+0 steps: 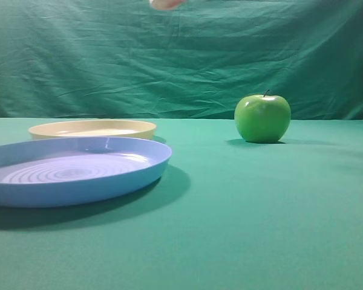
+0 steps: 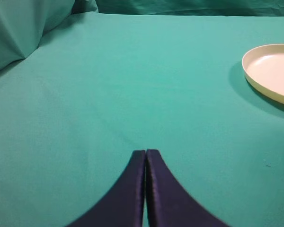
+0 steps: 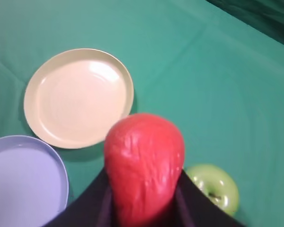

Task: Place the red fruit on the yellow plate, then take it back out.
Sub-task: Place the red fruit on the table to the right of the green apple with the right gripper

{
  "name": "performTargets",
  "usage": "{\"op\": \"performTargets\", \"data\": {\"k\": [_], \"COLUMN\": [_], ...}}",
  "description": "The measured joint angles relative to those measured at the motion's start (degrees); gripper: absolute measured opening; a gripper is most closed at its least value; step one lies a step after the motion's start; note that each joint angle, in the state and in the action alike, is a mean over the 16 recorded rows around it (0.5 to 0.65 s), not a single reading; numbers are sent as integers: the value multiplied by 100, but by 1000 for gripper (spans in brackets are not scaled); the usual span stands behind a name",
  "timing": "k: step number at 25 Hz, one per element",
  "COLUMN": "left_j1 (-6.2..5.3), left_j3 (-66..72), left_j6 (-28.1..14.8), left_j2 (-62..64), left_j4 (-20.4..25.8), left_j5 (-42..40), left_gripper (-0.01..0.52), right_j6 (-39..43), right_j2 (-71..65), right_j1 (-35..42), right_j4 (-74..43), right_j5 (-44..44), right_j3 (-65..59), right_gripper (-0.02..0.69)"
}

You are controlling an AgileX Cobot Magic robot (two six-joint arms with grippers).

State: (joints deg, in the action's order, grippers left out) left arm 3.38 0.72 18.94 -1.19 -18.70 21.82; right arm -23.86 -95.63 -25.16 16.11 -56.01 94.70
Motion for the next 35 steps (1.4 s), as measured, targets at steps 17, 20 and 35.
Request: {"op": "performTargets", "data": {"k": [17,20,35], "left_j1": [0,0,0], "left_j3": [0,0,0], "left_j6": [0,0,0], "left_j2": [0,0,0], "left_j4": [0,0,0], "left_j5": [0,0,0], "left_gripper": [0,0,0], "right_j6": [199,208,216], "right_j2": [2266,2295,1503], "right_j1": [849,857,857], "right_j4": [-10,-1,62], "right_j5": [2209,2655,4075], "right_j3": [-5028,-5528,-6339], "right_gripper": [188,188,220]}}
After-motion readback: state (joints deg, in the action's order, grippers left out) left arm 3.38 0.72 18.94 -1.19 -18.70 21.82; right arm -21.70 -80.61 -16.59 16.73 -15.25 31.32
